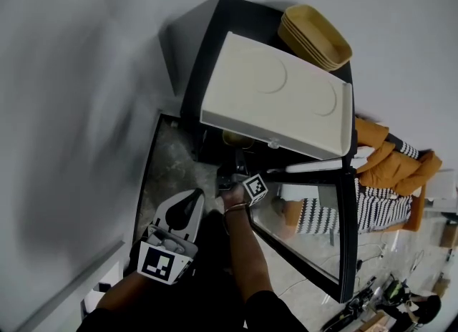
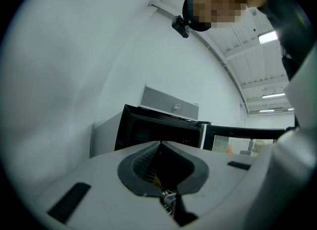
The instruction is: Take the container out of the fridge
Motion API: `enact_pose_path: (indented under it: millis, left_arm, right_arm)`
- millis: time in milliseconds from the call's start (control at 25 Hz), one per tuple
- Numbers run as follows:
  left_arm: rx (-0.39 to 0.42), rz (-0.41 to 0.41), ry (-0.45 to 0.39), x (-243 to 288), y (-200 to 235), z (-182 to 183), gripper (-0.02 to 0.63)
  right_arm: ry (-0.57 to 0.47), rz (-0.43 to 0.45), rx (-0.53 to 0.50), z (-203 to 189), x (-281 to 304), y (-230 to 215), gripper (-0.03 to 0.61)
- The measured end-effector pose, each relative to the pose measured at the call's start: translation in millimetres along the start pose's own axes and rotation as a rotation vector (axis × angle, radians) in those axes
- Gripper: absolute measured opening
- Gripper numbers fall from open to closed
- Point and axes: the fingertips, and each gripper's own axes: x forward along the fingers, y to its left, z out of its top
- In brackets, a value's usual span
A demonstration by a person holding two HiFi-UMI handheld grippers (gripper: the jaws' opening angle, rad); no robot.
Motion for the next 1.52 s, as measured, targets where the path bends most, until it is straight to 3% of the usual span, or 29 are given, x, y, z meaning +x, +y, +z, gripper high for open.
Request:
enact_pose_path:
  millis: [520, 640, 720, 1360, 1520]
  left_arm:
    - [-0.006, 0.012, 0.000, 8, 18, -2, 0.005]
    - [0.002, 0.015, 0.006, 7, 19, -2, 0.005]
    - [0.007, 0.016, 0.007, 7, 20, -1, 0.005]
    - [-0.015, 0.018, 0.049, 0, 13, 25, 0.005]
    - [-0.026, 0.013, 0.074, -2, 10, 34, 0.005]
  right_arm:
    - [-0.033, 0.006, 0.009, 2, 22, -3, 0.311]
    - [-0.045, -0.016, 0.007, 4, 20, -5, 0.226]
    - [-0.048, -0.021, 0.009, 4, 21, -5, 0.209]
    - [-0.045, -0.046, 0.014, 3, -3, 13, 0.198]
    - [-0.047, -0.089, 0.010, 2, -19, 19, 0.198]
